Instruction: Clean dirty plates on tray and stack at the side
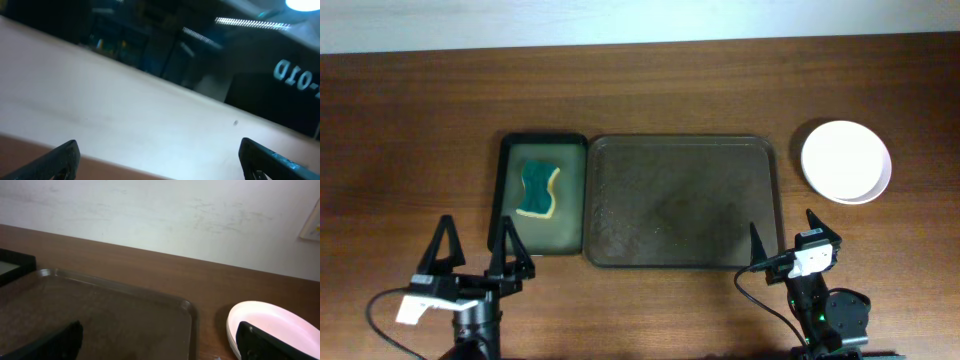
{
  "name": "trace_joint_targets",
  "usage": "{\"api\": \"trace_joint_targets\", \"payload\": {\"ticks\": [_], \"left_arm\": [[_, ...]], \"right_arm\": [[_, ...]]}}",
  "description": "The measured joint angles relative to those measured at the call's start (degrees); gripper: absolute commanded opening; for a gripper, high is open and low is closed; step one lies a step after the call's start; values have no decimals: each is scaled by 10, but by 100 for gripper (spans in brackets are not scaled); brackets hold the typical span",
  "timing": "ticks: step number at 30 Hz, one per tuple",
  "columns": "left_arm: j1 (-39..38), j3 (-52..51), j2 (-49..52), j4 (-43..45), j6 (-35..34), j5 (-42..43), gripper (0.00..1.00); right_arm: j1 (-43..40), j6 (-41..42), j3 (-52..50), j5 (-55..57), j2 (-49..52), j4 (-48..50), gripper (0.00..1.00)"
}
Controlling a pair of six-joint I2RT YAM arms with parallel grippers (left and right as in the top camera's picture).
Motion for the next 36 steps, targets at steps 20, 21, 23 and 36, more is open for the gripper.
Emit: {"api": "trace_joint_targets", "payload": {"ticks": [20, 21, 23, 36], "left_arm": [[28, -108, -1, -156, 79, 12, 99], [28, -108, -1, -157, 103, 19, 99], [28, -108, -1, -156, 149, 29, 99], [28, -108, -1, -156, 211, 37, 99]], "right_arm": [[0, 0, 0, 0, 0, 0, 98], [0, 0, 0, 0, 0, 0, 98], [0, 0, 0, 0, 0, 0, 98], [0, 0, 0, 0, 0, 0, 98]]}}
